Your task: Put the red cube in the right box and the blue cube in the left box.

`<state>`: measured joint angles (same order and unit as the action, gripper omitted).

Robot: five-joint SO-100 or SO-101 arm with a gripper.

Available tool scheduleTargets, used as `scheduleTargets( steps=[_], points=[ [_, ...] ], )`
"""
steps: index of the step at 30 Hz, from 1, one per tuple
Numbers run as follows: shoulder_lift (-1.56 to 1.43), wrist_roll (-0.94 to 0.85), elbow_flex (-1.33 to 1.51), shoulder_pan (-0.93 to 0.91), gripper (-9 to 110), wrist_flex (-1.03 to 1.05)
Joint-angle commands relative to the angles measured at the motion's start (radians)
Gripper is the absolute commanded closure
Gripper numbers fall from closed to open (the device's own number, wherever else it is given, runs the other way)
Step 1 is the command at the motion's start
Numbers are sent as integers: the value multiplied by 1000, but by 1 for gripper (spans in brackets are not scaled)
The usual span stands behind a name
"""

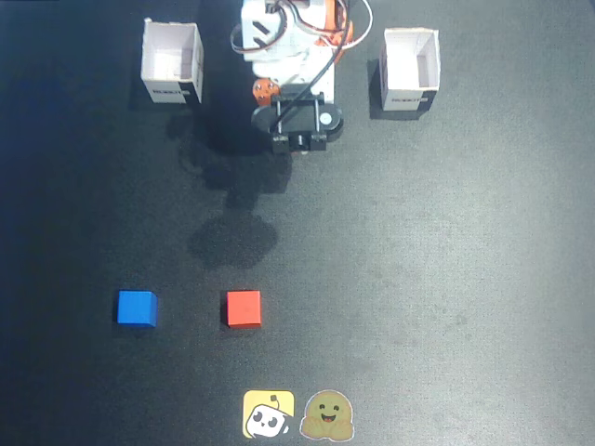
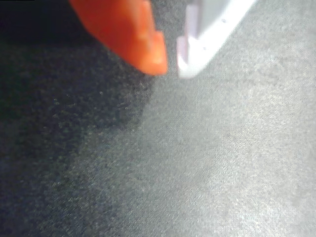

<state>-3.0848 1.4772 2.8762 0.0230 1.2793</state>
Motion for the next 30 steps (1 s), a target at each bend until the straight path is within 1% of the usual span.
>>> scheduleTargets(
  steps=[1, 20, 25, 30],
  points=[
    [-8, 5, -3, -3, 101, -15],
    [-8, 6, -3, 5, 101, -15],
    [-8, 17, -3, 9, 101, -94],
    [-8, 23, -23, 11, 101, -95]
  ],
)
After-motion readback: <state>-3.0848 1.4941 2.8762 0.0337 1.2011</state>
